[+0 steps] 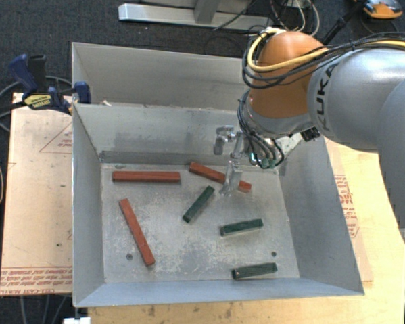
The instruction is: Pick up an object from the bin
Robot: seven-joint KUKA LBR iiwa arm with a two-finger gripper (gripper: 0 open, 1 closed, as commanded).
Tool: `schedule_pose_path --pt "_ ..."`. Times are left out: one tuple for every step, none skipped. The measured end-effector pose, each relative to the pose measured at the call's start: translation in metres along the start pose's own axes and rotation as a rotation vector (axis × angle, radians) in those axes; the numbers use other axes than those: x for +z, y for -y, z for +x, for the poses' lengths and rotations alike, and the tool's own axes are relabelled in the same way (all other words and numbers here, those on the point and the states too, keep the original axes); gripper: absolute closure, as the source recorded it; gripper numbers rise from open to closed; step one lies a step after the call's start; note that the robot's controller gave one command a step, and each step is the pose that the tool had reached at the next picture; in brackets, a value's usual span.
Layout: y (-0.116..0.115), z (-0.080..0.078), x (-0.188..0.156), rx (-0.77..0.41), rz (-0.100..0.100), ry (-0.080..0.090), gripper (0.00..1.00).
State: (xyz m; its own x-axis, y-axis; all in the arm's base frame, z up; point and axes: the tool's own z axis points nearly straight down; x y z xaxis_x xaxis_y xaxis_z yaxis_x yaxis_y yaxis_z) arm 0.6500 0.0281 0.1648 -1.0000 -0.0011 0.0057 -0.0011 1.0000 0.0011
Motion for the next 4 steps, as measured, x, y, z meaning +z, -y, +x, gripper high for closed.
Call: schedule_pose_path --pt "0.072 0.004 0.099 0.152 0.001 0.001 0.00" --pt "0.070 0.001 0.094 0.148 0.000 0.009 1.00" --pt "0.059 -0.004 -0.014 0.177 -0.001 0.019 1.00" --pt "0.051 0.000 -0.077 -0.074 0.001 0.015 1.00"
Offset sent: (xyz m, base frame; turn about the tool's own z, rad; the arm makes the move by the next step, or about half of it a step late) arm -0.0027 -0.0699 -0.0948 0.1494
